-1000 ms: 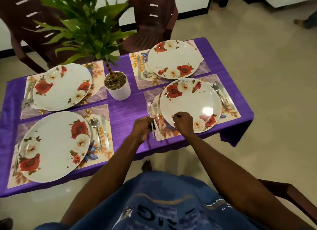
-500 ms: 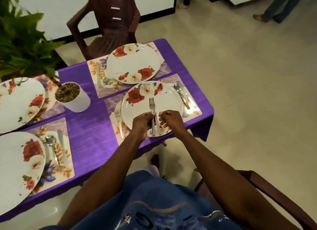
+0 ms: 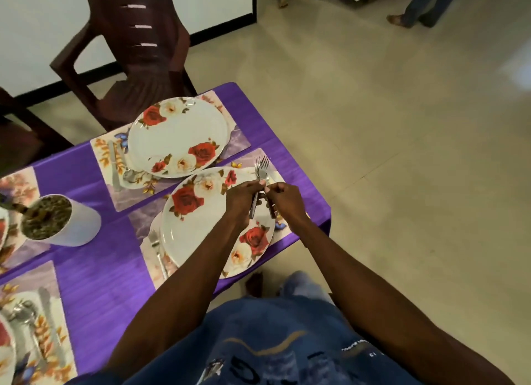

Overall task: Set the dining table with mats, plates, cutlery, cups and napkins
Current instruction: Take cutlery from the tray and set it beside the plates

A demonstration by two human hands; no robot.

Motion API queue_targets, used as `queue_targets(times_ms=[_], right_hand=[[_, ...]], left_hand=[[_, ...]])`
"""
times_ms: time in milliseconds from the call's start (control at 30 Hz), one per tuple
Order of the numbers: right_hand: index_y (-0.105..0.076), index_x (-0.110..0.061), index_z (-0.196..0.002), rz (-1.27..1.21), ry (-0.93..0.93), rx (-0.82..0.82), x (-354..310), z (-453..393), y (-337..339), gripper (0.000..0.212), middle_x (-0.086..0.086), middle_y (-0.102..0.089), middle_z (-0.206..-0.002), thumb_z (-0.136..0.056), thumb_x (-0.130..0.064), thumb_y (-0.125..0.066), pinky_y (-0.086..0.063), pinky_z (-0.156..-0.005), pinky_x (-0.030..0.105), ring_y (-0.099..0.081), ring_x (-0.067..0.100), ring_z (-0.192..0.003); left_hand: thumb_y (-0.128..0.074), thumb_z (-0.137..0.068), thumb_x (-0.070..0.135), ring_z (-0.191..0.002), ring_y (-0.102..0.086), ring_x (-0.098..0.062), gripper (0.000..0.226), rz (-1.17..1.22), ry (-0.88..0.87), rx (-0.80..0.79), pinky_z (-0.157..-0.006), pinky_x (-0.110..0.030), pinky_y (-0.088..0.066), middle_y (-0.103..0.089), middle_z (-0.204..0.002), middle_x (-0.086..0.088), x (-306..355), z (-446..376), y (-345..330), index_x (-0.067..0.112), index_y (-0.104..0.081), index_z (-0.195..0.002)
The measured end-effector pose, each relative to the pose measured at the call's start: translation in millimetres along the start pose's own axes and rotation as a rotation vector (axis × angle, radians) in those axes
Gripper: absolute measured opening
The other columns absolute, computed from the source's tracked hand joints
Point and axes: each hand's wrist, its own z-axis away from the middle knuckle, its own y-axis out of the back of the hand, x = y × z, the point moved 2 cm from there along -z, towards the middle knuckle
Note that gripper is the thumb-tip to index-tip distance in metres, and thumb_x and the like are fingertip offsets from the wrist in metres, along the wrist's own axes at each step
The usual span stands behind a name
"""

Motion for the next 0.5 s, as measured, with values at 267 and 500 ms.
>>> queue_targets(times_ms=[267,500], right_hand=[[-0.063,-0.004,-0.078,0.16,0.067,0.039,-8.3,-63.3,35.0,0.023,0.007,-0.061,-0.071,-0.096,-0.01,-0.051,-0.039,-0.059,0.029,-0.05,0.014,-0.063],[-0.063,-0.005,-0.084,0.164,0.047,-0.005,-10.8,-165.0,126.7,0.019,0.011,-0.066,-0.085,-0.091,-0.006,-0.045,-0.043,-0.067,0.036,-0.058,0.029,-0.079]], left_hand=[[-0.067,-0.087,0.004,-0.059,-0.061,-0.014,0.005,0.154,0.07,0.087,-0.053,-0.022,-0.049,-0.068,-0.066,-0.006,12.4,-39.9,-66.9,0.004,-0.071,-0.084],[-0.06,-0.093,0.002,-0.051,-0.06,-0.012,0.005,0.186,0.021,0.182,-0.045,-0.019,-0.045,-0.066,-0.06,-0.002,17.7,-94.5,-179.0,0.005,-0.063,-0.09]])
